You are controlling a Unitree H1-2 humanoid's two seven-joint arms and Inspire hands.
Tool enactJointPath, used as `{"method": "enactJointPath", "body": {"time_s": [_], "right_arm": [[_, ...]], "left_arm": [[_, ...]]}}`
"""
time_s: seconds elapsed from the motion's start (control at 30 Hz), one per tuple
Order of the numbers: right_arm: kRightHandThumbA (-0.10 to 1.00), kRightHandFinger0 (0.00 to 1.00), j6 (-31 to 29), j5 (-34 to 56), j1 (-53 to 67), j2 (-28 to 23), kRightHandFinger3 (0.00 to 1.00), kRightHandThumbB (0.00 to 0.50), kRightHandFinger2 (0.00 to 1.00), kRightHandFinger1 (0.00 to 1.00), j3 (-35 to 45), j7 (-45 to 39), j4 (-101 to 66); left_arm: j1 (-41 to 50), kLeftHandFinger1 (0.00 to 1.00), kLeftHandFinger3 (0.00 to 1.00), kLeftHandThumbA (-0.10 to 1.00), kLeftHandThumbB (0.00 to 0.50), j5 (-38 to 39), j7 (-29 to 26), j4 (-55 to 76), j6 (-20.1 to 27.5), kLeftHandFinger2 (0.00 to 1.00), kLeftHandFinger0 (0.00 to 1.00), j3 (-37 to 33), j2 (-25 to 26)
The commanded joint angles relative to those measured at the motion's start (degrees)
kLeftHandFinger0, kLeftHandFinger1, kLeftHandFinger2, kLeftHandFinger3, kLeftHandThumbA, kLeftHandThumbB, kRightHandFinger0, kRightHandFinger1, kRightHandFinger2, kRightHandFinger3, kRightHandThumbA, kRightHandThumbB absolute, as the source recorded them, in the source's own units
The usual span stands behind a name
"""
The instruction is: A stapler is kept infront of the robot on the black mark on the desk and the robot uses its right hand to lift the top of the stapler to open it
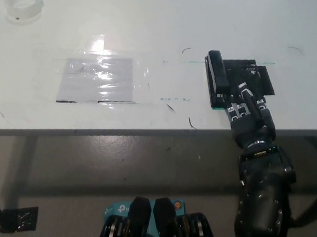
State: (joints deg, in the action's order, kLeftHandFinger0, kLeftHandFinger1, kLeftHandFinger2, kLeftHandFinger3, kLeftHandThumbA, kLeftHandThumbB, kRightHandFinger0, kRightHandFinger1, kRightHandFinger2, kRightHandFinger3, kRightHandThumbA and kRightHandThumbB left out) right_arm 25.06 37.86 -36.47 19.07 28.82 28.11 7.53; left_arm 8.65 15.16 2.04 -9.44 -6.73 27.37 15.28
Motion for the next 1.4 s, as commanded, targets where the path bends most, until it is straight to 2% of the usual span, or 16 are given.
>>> {"method": "enactJointPath", "body": {"time_s": [0.0, 0.13, 0.3, 0.4, 0.43, 0.5, 0.67, 0.8, 0.93, 1.0, 1.1, 1.23, 1.33, 1.37], "right_arm": [[0.94, 0.73, -1.6, 1.3, 0.2, 2.7, 1.00, 0.000, 0.86, 0.80, -0.7, 0.7, -1.8], [0.97, 0.73, -1.9, 1.9, 0.9, 2.3, 1.00, 0.000, 0.84, 0.79, -0.8, -0.2, -1.2], [0.98, 0.75, -2.8, 1.9, 1.4, 2.4, 1.00, 0.000, 0.86, 0.80, -0.8, -0.3, 0.0], [0.96, 0.72, -3.4, 2.0, 1.1, 2.3, 1.00, 0.000, 0.84, 0.77, -0.7, -0.2, 1.2], [0.95, 0.72, -3.6, 2.1, 0.9, 2.2, 1.00, 0.000, 0.85, 0.78, -0.8, -0.4, 1.6], [0.94, 0.72, -3.9, 2.0, 0.0, 2.0, 0.99, 0.000, 0.86, 0.79, -0.9, -0.2, 2.2], [0.96, 0.74, -4.1, 1.7, -0.6, 1.3, 1.00, 0.000, 0.87, 0.82, -1.7, -0.8, 2.8], [0.94, 0.71, -4.4, 2.1, -1.9, 1.0, 1.00, 0.000, 0.84, 0.79, -1.4, -0.1, 3.7], [0.92, 0.72, -5.5, 1.8, -3.7, 0.6, 0.99, 0.000, 0.84, 0.80, -1.4, -0.2, 5.4], [0.92, 0.73, -5.7, 2.3, -4.8, 0.3, 0.99, 0.000, 0.85, 0.81, -1.0, -0.2, 6.3], [0.93, 0.72, -6.1, 2.3, -7.0, -0.8, 1.00, 0.000, 0.85, 0.78, -0.8, -0.6, 8.7], [0.94, 0.71, -6.5, 2.3, -7.3, -1.3, 1.00, 0.000, 0.86, 0.78, -0.5, -0.7, 9.7], [0.95, 0.74, -6.5, 2.7, -7.8, -1.6, 1.00, 0.000, 0.90, 0.81, -0.3, -0.9, 10.0], [0.95, 0.72, -6.6, 2.2, -8.0, -1.7, 0.97, 0.000, 0.88, 0.78, -0.4, -0.6, 10.4]], "left_arm": [[0.0, 0.51, 0.81, 1.00, 0.241, 0.2, -0.7, 1.6, 0.5, 0.65, 0.45, 0.2, 0.8], [-0.1, 0.51, 0.82, 1.00, 0.240, 0.3, -0.8, 1.7, 0.4, 0.65, 0.46, 0.2, 0.6], [-0.2, 0.52, 0.82, 1.00, 0.230, 0.3, -1.0, 1.5, 0.1, 0.64, 0.47, 0.4, 0.6], [0.0, 0.55, 0.84, 1.00, 0.231, 0.3, -0.8, 1.5, 0.3, 0.67, 0.50, 0.3, 0.7], [0.3, 0.51, 0.83, 1.00, 0.251, 0.2, -0.7, 2.0, 0.6, 0.66, 0.47, 0.3, 0.6], [0.1, 0.52, 0.84, 1.00, 0.225, 0.4, -0.7, 1.4, 0.6, 0.65, 0.48, 0.3, 0.7], [0.2, 0.51, 0.83, 1.00, 0.230, 0.2, -0.5, 1.2, 1.0, 0.63, 0.46, 0.2, 0.7], [0.3, 0.50, 0.81, 1.00, 0.228, 0.3, -0.6, 1.6, 0.5, 0.63, 0.45, 0.2, 0.7], [0.4, 0.52, 0.83, 1.00, 0.235, 0.3, -0.7, 1.8, 0.3, 0.65, 0.47, 0.3, 0.7], [0.4, 0.50, 0.82, 1.00, 0.231, 0.1, -0.6, 1.7, 0.5, 0.64, 0.45, 0.2, 0.7], [0.6, 0.51, 0.82, 1.00, 0.217, 0.4, -0.6, 2.2, 0.3, 0.63, 0.46, 0.3, 0.6], [0.9, 0.50, 0.83, 1.00, 0.238, 0.2, -0.3, 1.3, 1.0, 0.64, 0.45, 0.1, 0.6], [1.1, 0.50, 0.81, 1.00, 0.247, 0.4, -0.6, 1.7, 0.4, 0.63, 0.44, 0.3, 0.4], [1.3, 0.50, 0.81, 1.00, 0.242, 0.5, -0.5, 1.8, 0.7, 0.63, 0.44, 0.4, 0.3]]}}
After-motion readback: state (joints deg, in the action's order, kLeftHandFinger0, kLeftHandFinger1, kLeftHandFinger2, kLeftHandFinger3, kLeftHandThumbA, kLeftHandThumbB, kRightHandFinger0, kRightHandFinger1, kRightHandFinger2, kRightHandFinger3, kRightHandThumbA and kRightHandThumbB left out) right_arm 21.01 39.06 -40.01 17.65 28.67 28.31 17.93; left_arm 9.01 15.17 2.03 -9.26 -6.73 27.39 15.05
